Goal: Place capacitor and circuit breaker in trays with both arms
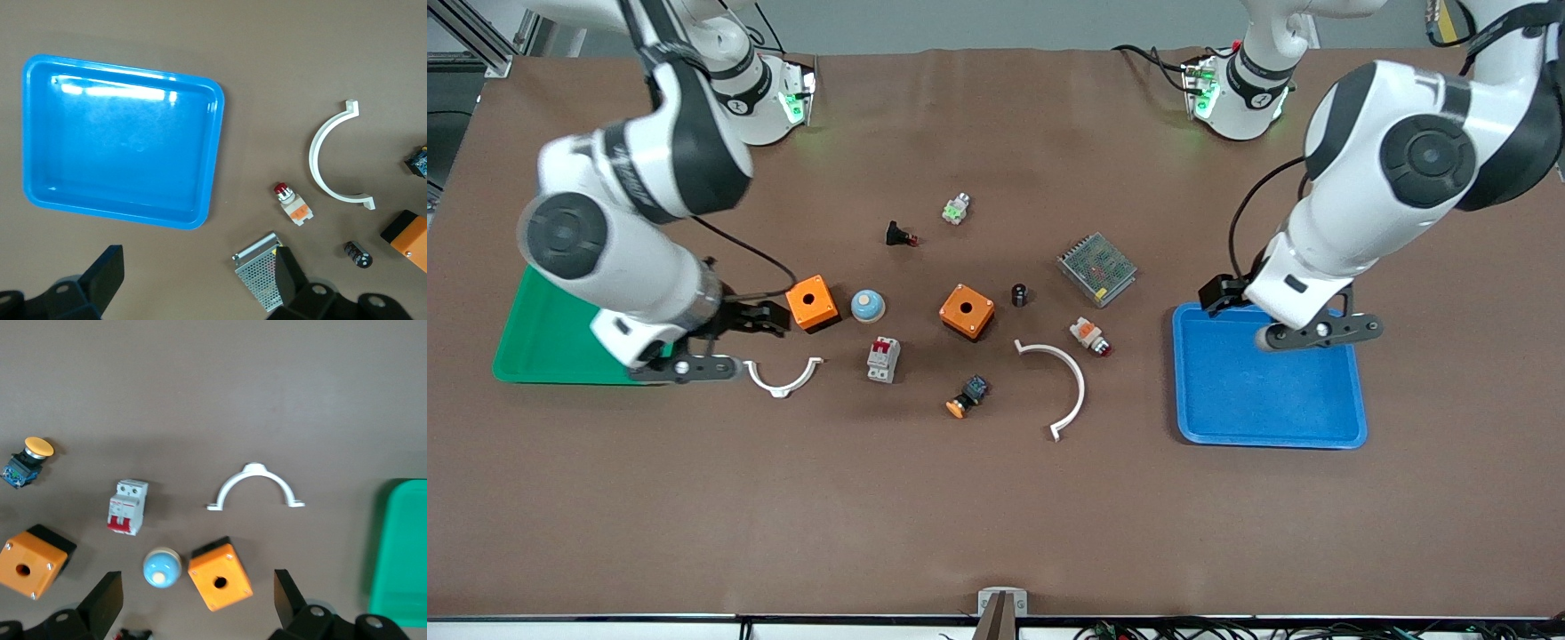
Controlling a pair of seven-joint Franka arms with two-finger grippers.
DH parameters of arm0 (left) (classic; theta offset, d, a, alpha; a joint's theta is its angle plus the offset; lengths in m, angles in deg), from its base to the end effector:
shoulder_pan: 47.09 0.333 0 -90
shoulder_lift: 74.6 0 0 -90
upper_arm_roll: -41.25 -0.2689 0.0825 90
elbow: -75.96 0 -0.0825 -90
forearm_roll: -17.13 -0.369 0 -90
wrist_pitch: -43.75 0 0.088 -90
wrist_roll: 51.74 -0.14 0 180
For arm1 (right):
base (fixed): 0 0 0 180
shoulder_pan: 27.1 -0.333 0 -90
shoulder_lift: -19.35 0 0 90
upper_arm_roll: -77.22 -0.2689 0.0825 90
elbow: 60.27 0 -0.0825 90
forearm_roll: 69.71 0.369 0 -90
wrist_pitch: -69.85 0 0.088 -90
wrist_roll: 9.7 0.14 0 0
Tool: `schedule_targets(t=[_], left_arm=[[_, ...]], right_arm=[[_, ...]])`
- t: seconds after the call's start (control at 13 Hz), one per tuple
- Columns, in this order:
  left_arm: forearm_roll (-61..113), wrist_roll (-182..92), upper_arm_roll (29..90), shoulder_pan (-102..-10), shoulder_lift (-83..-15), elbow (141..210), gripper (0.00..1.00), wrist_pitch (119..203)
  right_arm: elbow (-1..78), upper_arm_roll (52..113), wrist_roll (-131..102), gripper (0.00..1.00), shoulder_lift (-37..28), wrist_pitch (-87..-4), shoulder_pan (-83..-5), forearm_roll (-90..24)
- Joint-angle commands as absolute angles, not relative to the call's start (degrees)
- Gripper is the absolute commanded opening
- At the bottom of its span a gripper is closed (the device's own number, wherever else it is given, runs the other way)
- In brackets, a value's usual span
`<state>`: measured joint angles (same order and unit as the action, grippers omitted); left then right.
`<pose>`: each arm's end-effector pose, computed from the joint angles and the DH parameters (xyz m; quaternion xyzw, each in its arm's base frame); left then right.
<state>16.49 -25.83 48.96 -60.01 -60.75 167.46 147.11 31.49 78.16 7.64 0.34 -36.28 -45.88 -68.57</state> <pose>0.5684 -0.2073 0.4144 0.9987 0.0463 -0.0192 0.0034 0.5857 0.1915 0.3600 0.9992 0.0016 -0.0406 0.0058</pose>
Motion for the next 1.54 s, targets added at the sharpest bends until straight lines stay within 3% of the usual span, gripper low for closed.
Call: schedule_targets(t=[0.0,0.15,0.38,0.69,1.23,1.46], left_arm=[[17.05,-23.98,48.89,-61.41,-57.3,165.0,1.0,149.03],[17.4,-21.43,48.89,-62.55,-54.4,162.73,0.98,149.66],[18.1,-15.02,48.81,-66.5,-48.6,159.2,0.93,151.14],[18.01,-7.03,48.72,-70.9,-43.24,158.76,0.86,159.74],[17.66,0.11,48.37,-75.74,-35.67,156.21,0.75,165.65],[17.75,1.69,48.28,-76.97,-34.96,156.21,0.71,166.62]], right_arm=[[38.85,78.27,12.35,1.0,1.33,-44.2,-48.1,-66.91],[42.81,78.27,12.63,1.0,0.2,-50.45,-48.46,-62.43],[43.09,78.27,12.8,1.0,-3.84,-53.36,-50.82,-61.36],[43.18,78.36,17.72,1.0,-7.97,-58.72,-54.17,-61.09],[43.0,78.36,17.72,0.99,-14.04,-67.17,-55.4,-61.09],[43.0,78.36,17.72,0.6,-14.05,-67.17,-55.4,-61.09]])
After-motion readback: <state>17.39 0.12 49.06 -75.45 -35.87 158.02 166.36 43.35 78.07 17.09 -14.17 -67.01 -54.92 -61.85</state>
